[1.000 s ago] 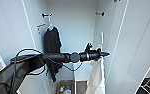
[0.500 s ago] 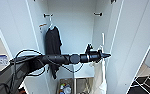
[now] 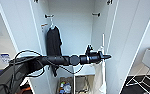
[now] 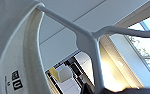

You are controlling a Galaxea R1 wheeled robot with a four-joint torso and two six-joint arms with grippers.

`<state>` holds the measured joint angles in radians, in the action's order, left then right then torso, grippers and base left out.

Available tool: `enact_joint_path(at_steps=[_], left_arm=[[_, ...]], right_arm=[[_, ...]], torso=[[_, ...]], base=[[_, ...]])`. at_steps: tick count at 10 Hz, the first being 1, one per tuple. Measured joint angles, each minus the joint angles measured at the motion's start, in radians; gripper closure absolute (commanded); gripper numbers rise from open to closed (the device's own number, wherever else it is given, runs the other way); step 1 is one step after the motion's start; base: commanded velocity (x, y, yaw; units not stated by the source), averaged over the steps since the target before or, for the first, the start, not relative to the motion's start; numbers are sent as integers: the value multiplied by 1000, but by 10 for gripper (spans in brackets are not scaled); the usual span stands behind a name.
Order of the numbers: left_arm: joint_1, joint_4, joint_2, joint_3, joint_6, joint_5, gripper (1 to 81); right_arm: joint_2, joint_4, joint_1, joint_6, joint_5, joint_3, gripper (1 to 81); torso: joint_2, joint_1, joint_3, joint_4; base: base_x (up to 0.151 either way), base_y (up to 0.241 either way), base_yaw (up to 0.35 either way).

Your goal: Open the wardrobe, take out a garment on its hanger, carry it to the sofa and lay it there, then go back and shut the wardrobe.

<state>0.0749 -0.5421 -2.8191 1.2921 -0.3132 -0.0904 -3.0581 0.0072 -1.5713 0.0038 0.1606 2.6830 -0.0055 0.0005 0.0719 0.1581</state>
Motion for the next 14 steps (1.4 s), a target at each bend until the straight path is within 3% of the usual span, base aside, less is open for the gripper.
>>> enact_joint_path(at_steps=[7, 14], left_arm=[[25, 21, 82, -107, 1, -23, 811], [140, 100, 212, -204, 0, -21, 811]], right_arm=[[0, 0, 1, 0, 1, 0, 10], [0, 0, 1, 0, 1, 0, 10]], torso=[[0, 0, 0, 0], [0, 1, 0, 0]], base=[[0, 0, 0], [0, 0, 0]])
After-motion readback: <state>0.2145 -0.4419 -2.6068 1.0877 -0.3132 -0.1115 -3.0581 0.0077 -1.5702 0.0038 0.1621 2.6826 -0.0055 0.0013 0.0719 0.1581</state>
